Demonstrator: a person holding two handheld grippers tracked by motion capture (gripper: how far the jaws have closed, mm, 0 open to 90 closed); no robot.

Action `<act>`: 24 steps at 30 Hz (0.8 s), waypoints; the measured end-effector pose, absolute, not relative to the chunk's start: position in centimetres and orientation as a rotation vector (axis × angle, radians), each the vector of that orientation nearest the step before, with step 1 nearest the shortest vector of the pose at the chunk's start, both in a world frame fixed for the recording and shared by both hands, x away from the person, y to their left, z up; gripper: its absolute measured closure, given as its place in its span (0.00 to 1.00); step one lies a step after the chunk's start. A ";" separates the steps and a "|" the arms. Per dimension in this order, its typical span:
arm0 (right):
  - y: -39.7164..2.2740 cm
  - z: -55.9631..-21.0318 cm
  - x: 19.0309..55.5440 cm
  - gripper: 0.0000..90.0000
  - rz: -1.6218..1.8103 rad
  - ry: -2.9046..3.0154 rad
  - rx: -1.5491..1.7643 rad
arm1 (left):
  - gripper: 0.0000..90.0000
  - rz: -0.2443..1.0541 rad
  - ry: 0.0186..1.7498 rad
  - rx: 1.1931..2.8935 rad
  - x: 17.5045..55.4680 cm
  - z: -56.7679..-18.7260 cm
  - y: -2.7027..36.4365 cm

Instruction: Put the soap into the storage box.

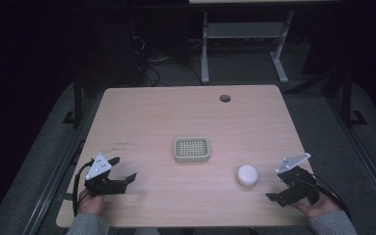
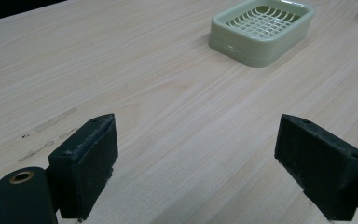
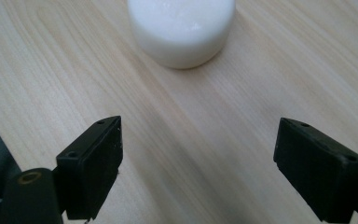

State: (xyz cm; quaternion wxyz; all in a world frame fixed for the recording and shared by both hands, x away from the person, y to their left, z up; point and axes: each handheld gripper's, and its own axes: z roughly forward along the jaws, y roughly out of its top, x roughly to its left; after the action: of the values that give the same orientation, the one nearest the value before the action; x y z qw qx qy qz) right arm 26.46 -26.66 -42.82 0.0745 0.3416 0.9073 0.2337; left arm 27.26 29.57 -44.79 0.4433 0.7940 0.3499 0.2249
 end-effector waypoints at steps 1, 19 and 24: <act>-26.7 -42.8 26.5 0.17 0.701 2.723 1.025 | 0.14 0.559 0.868 1.969 27.3 -44.8 29.6; -22.3 -41.3 29.8 0.17 0.555 2.841 0.865 | 0.14 0.559 0.875 1.954 27.3 -44.7 29.6; -21.0 -41.0 30.7 0.17 0.492 2.861 0.818 | 0.14 0.561 0.872 1.955 27.3 -44.7 29.7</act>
State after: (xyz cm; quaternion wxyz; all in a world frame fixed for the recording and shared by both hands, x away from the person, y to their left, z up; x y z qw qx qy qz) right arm 30.68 -20.97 -41.00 0.0626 0.2706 0.9467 0.1628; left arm 27.29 29.75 -44.68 0.4475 0.7900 0.3525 0.2268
